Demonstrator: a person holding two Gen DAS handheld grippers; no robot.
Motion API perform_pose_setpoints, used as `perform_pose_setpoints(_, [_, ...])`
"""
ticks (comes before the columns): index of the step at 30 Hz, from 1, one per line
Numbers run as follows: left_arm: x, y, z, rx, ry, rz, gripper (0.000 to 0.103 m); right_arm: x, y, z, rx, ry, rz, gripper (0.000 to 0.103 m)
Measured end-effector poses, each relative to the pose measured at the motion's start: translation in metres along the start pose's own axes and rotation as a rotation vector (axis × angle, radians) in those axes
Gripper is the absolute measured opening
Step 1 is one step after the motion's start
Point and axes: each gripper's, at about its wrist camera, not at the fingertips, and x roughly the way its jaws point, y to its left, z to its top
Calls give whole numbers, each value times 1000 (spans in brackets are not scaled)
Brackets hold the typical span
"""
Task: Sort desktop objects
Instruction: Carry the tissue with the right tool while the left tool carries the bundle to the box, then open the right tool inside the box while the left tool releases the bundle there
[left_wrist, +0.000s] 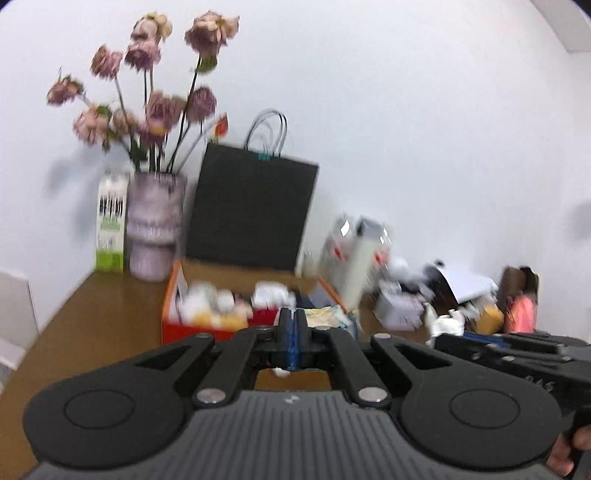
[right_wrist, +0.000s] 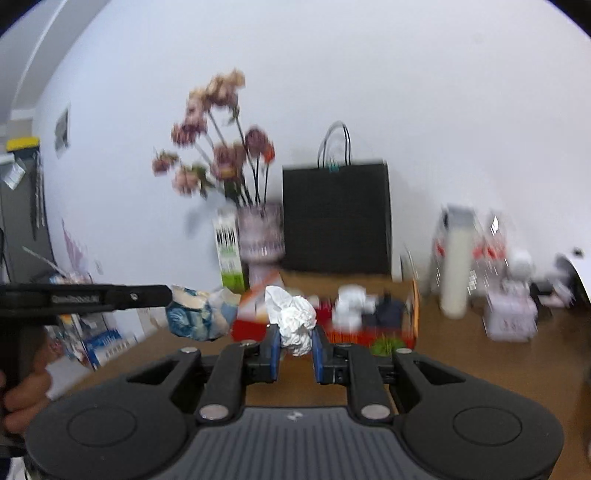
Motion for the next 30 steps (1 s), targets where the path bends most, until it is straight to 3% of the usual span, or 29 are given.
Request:
perform_pose_setpoints(4, [53, 17, 59, 29, 54, -16, 2, 42, -26, 59, -8, 25, -13, 16])
perform_pose_setpoints(9, [153, 44, 94, 74, 180, 60, 2, 132, -75, 103, 65, 180, -39, 16])
perform_pose_setpoints(11, [194, 53, 87, 75, 257, 47, 2, 173, -93, 100, 87, 258, -60, 16])
perform_pose_setpoints(15, [260, 68, 64, 52, 330, 111, 2, 250, -115, 71, 116, 418, -112, 16])
perform_pose_setpoints(18, [292, 81, 48, 32, 376, 137, 2, 284, -122, 48, 105, 495, -140, 17])
perform_pose_setpoints(19, [299, 85, 44, 27, 375, 152, 3, 291, -124, 43, 101, 504, -148, 21])
perform_pose_setpoints(21, [311, 93, 38, 19, 387, 181, 11, 303, -127, 36, 87, 515, -161, 35])
perform_pose_setpoints(22, [314, 96, 37, 17, 388, 184, 31, 306, -127, 35, 85, 523, -174, 49])
perform_pose_setpoints(23, [313, 98, 37, 10, 377, 179, 57, 308, -126, 36, 80, 514, -185, 54])
perform_pose_setpoints(24, [312, 98, 39, 9, 359, 175, 63, 307, -125, 38, 70, 488, -183, 55])
perform_pose_setpoints(27, [305, 93, 45, 37, 333, 170, 65, 305, -119, 51, 40, 443, -206, 60])
perform_pose_setpoints(30, [282, 83, 51, 10, 309, 191, 78, 292, -109, 63, 38, 372, -186, 73])
